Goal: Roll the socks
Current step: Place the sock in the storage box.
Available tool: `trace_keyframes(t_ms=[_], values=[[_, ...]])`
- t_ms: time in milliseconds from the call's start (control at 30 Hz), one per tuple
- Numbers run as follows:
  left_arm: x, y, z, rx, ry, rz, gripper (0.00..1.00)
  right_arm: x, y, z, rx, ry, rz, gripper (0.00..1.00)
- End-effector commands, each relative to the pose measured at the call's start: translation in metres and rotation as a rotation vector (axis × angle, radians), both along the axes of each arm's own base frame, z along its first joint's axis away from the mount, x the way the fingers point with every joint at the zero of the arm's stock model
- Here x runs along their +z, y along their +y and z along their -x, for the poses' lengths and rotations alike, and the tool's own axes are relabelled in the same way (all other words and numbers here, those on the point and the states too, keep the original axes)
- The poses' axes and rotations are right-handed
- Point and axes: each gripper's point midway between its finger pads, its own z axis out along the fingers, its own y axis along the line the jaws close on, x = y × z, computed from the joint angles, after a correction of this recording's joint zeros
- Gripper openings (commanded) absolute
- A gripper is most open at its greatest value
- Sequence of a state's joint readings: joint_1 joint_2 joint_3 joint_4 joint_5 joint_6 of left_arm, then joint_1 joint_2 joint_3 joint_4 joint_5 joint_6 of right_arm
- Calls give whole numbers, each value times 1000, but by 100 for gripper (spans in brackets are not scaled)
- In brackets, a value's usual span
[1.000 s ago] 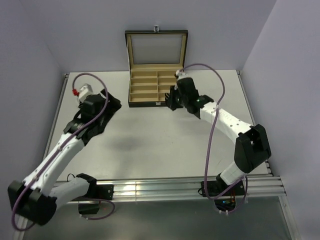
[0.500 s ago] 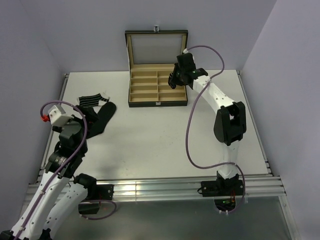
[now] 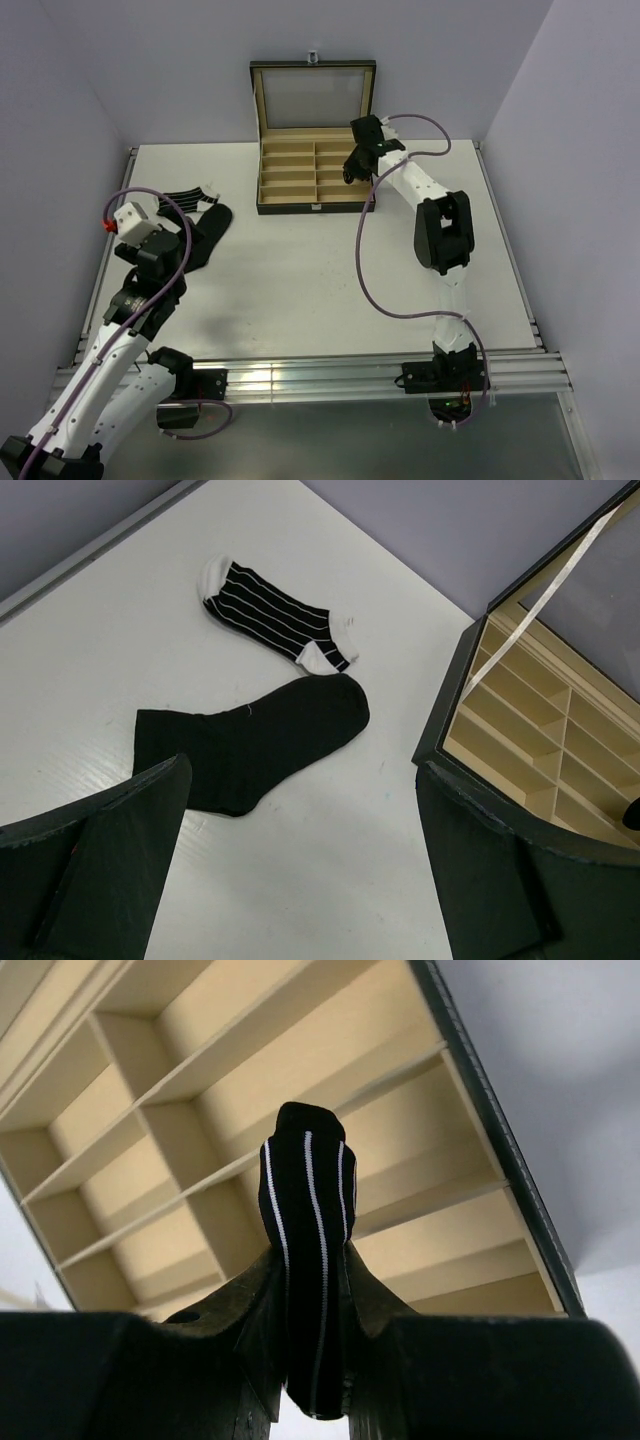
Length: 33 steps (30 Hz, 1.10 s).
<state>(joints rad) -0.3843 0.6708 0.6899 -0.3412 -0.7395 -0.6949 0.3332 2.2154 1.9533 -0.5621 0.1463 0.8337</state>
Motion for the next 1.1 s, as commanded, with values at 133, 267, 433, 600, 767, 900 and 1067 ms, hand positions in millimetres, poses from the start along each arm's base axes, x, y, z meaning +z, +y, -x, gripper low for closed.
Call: trace_keyframes(t_ms=[133, 267, 433, 600, 767, 900, 1067], values=[[3, -1, -3, -6, -10, -1, 100, -5, -7, -23, -216, -43, -86, 0], [1, -3, -6, -17, -1, -1, 99, -10, -2, -31, -248, -68, -138, 0], [-4, -3, -7, -16, 19, -2, 100, -18, 1, -39, -296, -58, -168, 0], [-5, -3, -8, -19, 19, 2, 99, -28, -4, -34, -367, -52, -192, 0], [-6, -2, -8, -17, 24, 1, 99, -37, -10, -34, -430, -44, -187, 0], [-6, -1, -8, -9, 24, 2, 100, -38, -14, -30, -482, -28, -194, 0], [-5, -3, -8, -21, 14, 9, 99, -25, -17, -14, -524, -95, -198, 0]])
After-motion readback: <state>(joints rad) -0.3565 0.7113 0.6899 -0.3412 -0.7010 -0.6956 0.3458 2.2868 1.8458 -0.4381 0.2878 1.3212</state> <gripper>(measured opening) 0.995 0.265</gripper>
